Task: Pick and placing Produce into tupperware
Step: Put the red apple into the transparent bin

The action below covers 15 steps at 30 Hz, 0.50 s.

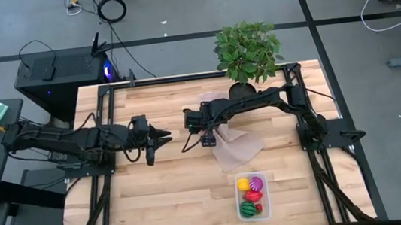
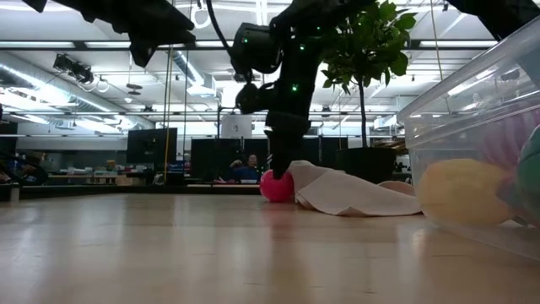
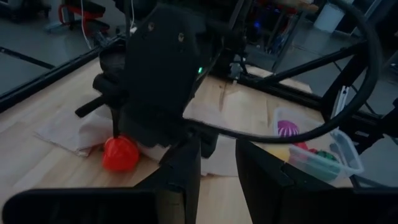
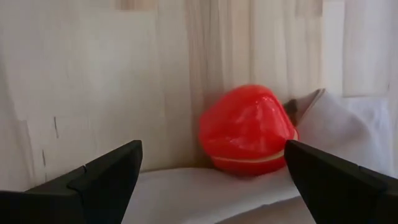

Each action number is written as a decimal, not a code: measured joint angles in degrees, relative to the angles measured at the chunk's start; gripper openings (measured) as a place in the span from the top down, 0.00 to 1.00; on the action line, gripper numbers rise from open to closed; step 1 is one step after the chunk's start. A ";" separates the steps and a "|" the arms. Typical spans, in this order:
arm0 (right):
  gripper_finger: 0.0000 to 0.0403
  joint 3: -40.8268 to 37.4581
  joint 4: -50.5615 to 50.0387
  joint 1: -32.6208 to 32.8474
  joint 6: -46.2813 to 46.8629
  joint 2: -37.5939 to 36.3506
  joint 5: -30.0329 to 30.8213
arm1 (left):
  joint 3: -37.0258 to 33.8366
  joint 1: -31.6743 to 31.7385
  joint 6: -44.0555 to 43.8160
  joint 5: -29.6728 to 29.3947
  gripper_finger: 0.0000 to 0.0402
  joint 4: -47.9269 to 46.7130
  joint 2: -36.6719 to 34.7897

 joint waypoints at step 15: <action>0.01 -0.11 2.83 -0.04 -2.48 0.00 1.95 | 0.00 0.00 -0.22 0.00 0.73 0.07 0.00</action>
